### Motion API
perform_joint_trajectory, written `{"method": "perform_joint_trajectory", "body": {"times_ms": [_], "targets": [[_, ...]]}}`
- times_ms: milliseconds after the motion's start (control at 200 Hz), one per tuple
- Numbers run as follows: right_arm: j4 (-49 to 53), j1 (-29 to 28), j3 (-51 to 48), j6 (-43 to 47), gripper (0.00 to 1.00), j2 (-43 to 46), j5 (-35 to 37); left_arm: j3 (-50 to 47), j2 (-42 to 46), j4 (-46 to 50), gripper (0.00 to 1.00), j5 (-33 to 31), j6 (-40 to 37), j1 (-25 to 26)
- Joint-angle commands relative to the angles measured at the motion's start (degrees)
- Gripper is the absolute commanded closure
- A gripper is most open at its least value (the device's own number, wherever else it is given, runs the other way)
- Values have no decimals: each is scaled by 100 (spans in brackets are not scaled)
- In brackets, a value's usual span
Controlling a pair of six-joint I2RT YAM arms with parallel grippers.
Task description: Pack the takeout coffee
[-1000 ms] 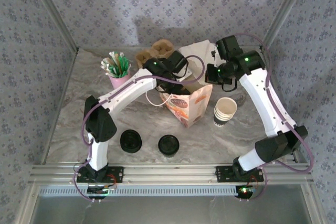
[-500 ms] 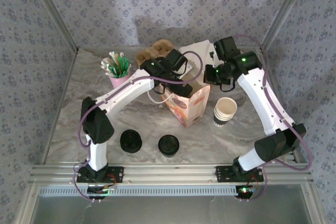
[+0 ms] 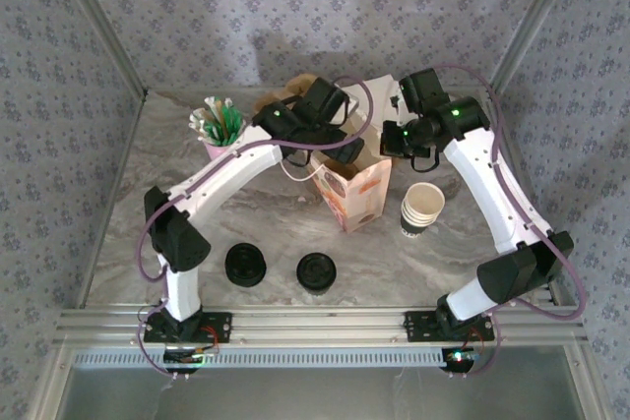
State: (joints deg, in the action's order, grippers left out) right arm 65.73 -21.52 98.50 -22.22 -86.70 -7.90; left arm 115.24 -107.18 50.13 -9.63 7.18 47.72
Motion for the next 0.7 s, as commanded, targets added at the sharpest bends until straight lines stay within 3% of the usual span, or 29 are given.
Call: {"method": "perform_joint_trajectory", "body": {"times_ms": [0,85,260,490,695], "targets": [[115,34,79,264,100,-54,-84,183,716,219,0,-699,-166,-71],[191,34,164,348,96,-84,-59,335,926,402,0,-824,-333,-167],[305,31,364,421,73,-76,15,857,866,1033,0,-921,-729,-293],[550,7,926,426,46,52,294,97,1234,812,0,-953,-564,-288],[823,-53,1459,-51,42,318,854,-699,2001,343,0,-830,-559,-246]]}}
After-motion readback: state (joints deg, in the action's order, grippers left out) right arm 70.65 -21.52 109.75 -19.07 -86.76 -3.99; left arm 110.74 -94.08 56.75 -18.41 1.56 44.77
